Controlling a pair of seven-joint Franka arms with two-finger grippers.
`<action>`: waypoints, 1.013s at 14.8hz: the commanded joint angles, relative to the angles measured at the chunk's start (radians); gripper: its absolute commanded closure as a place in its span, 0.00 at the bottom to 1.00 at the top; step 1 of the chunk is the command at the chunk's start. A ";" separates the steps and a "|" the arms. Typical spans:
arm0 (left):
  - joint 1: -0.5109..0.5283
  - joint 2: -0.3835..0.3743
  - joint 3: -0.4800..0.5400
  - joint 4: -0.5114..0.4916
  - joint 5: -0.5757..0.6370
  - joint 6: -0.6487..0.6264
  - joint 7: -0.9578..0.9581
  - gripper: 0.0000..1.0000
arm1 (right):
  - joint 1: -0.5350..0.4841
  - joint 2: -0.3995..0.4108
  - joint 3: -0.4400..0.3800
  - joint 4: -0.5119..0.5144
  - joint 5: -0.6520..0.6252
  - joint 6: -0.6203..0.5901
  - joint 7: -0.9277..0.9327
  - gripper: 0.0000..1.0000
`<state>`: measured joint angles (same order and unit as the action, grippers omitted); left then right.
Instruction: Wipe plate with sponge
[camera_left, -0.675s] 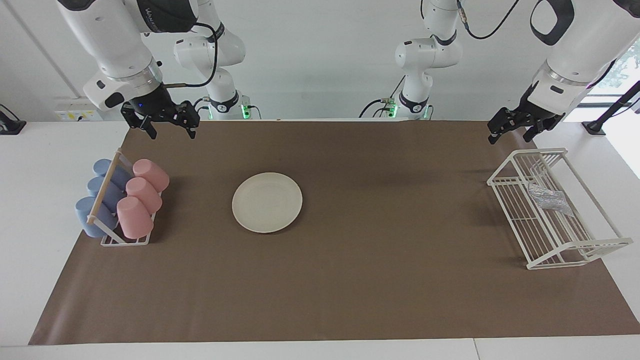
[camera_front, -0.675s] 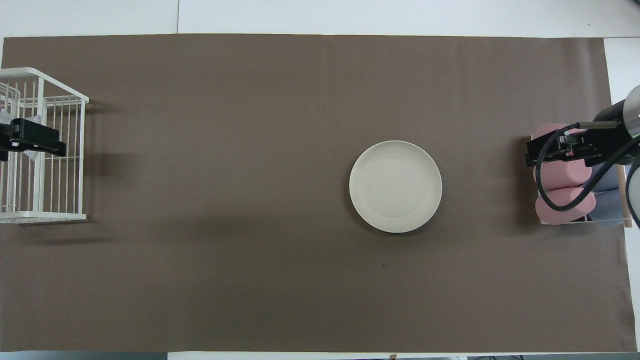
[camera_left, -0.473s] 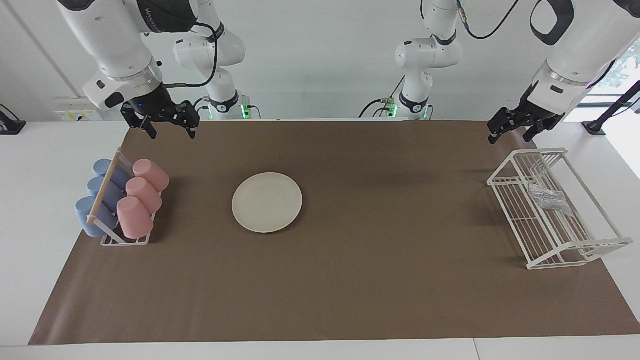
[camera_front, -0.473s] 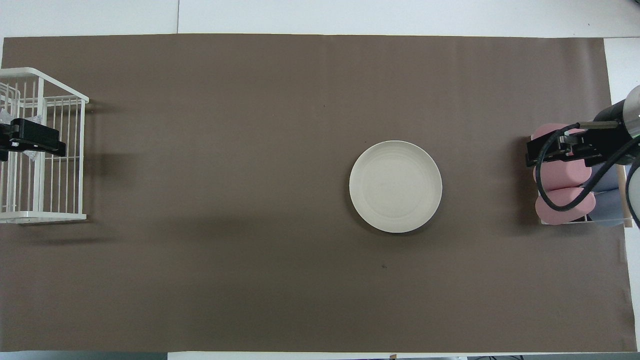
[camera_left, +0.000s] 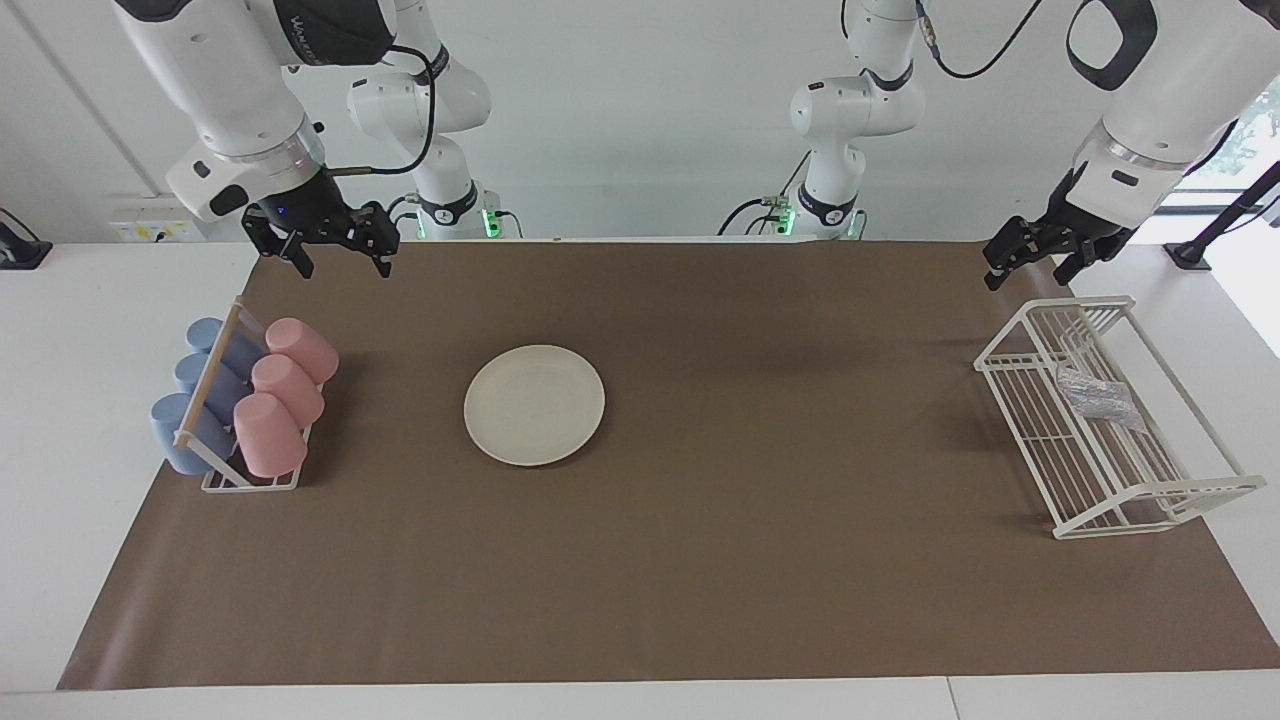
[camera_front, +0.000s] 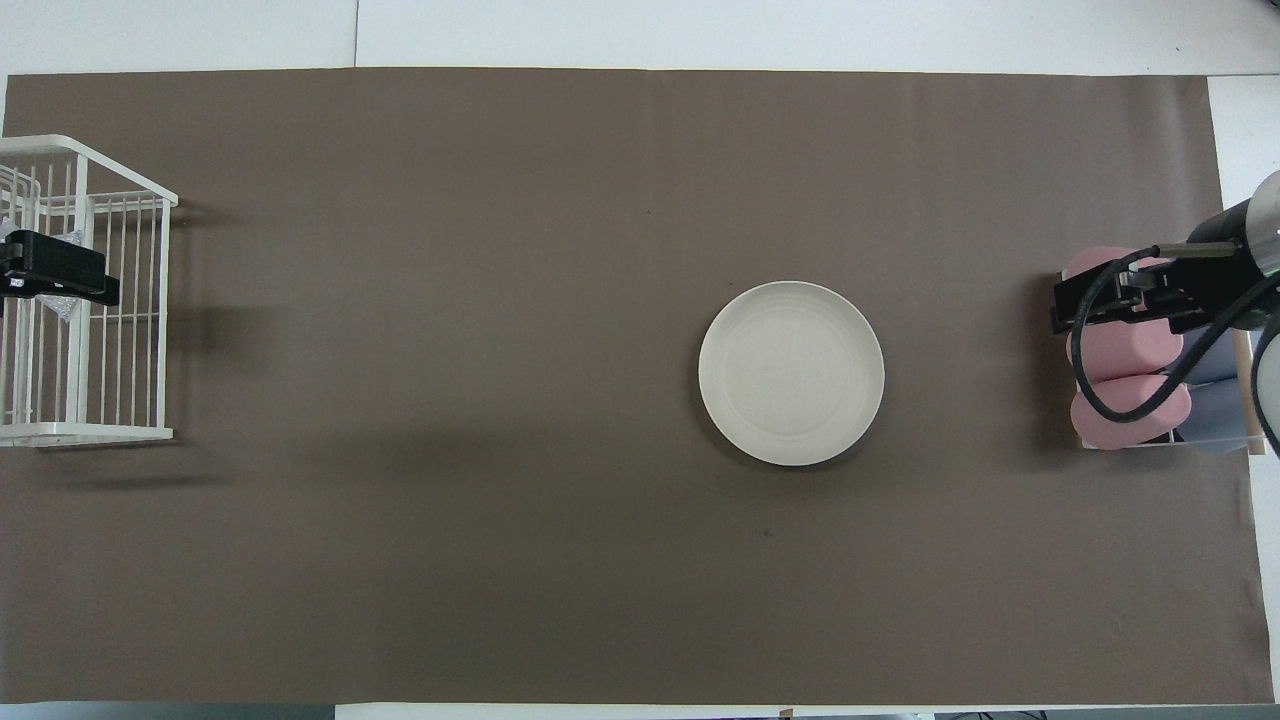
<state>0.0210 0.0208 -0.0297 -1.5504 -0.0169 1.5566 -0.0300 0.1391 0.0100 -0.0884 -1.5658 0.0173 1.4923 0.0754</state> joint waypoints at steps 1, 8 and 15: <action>-0.006 -0.010 -0.003 -0.036 0.069 0.048 -0.069 0.00 | 0.004 -0.022 0.002 -0.025 -0.008 0.003 0.044 0.00; -0.081 0.069 -0.013 -0.155 0.490 0.149 -0.319 0.00 | 0.028 -0.019 0.004 -0.017 -0.008 0.009 0.349 0.00; -0.101 0.217 -0.013 -0.162 0.791 0.255 -0.491 0.00 | 0.138 -0.021 0.007 -0.023 0.000 0.052 0.841 0.00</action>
<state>-0.0658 0.2123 -0.0530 -1.7090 0.6910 1.7884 -0.4560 0.2506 0.0087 -0.0845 -1.5653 0.0176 1.5237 0.7848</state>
